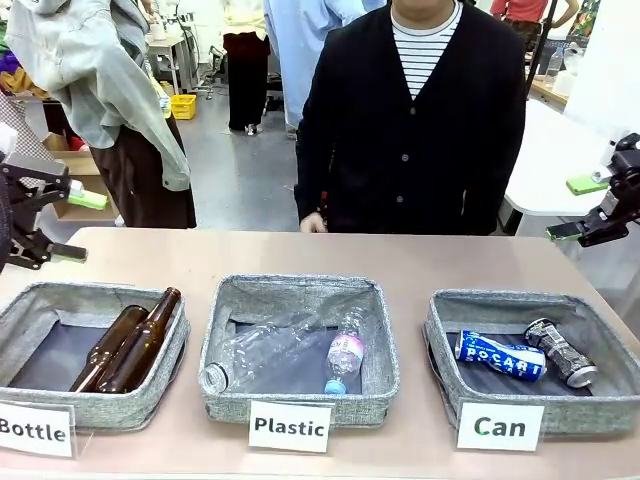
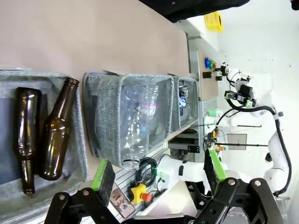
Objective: Sort the can waste into the basket.
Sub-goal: Pick up the can waste from the table and place it in the right Fabric basket.
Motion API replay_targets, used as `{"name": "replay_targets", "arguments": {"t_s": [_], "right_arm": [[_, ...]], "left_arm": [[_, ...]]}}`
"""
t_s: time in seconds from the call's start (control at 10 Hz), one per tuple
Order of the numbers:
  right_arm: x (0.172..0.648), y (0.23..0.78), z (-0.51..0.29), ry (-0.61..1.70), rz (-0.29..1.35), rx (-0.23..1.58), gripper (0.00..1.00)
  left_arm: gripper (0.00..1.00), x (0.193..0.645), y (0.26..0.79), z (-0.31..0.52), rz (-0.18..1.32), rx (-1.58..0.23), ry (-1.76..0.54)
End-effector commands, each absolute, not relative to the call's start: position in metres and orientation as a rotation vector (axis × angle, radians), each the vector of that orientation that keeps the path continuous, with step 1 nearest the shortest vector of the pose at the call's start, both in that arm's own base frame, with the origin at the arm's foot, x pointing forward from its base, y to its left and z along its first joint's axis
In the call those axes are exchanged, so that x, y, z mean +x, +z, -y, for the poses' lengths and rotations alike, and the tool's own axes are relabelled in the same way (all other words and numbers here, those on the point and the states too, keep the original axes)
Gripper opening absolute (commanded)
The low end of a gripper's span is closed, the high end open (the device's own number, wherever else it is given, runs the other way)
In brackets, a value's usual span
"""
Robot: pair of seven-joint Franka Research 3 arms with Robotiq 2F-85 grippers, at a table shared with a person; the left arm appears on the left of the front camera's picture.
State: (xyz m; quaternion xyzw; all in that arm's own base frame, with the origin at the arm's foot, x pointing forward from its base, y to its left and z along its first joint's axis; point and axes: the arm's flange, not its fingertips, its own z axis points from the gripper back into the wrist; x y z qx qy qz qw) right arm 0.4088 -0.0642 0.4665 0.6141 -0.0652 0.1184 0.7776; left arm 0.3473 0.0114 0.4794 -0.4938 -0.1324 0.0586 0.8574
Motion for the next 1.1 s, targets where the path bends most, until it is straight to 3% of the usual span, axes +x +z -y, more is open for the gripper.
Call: {"name": "replay_targets", "arguments": {"t_s": [0.0,1.0], "right_arm": [[0.4071,0.465,0.0649,0.27,0.155,1.312,1.0],[0.4071,0.465,0.0649,0.27,0.155,1.312,1.0]], "left_arm": [[1.0,0.3453,0.4843,-0.0112,0.286,-1.006,0.132],[1.0,0.3453,0.4843,-0.0112,0.286,-1.006,0.132]]}}
